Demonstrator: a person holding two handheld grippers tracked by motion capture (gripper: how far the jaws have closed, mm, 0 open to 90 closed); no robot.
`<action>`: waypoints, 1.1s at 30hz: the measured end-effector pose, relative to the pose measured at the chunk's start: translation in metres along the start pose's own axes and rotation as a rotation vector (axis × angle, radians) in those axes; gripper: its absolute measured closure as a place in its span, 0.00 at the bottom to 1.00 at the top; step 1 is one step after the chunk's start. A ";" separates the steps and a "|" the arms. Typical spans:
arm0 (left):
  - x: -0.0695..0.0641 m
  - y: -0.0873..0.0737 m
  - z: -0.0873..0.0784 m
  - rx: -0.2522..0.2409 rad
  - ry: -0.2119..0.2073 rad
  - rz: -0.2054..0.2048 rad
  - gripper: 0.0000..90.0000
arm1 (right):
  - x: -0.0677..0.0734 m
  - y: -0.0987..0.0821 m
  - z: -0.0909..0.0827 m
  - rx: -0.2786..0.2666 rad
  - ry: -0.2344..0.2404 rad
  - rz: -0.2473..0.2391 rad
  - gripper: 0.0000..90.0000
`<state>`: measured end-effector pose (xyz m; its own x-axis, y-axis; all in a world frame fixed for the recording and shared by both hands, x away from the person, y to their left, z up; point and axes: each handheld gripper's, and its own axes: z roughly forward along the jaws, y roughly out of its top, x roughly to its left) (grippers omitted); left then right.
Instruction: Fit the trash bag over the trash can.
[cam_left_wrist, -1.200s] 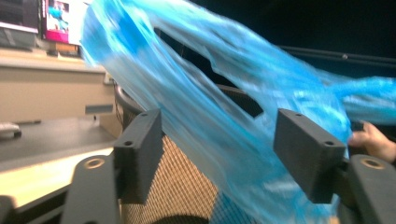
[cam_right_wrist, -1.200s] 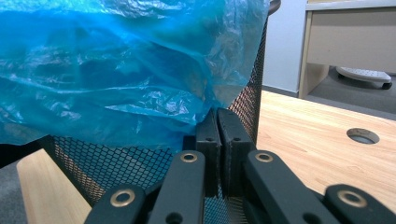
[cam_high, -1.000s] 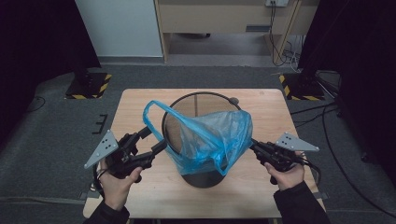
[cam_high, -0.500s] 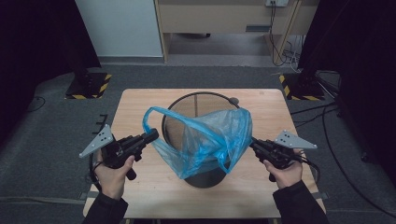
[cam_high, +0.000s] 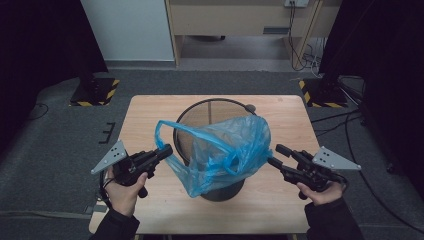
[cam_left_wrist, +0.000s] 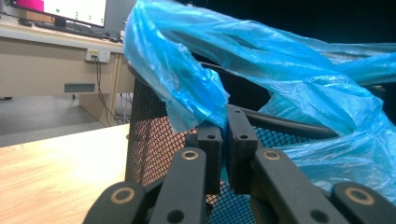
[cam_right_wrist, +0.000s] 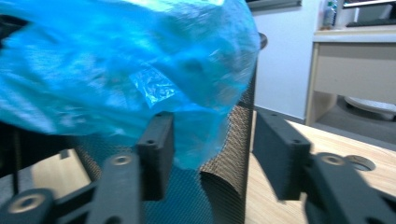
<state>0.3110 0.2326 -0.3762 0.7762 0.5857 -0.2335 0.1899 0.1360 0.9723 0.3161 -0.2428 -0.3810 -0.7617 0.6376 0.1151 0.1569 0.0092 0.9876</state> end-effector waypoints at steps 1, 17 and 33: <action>0.000 0.000 0.000 0.003 -0.004 -0.003 0.95 | 0.001 0.000 -0.003 -0.008 0.009 0.002 0.50; -0.007 0.006 0.000 -0.027 0.003 0.001 0.95 | 0.019 0.044 -0.003 -0.158 0.116 -0.050 0.42; 0.003 0.007 -0.012 -0.023 0.082 -0.004 0.99 | 0.018 0.051 0.008 -0.144 0.047 -0.048 1.00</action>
<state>0.3075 0.2447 -0.3705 0.7233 0.6486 -0.2370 0.1782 0.1563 0.9715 0.3153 -0.2244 -0.3295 -0.7955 0.6021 0.0691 0.0305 -0.0740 0.9968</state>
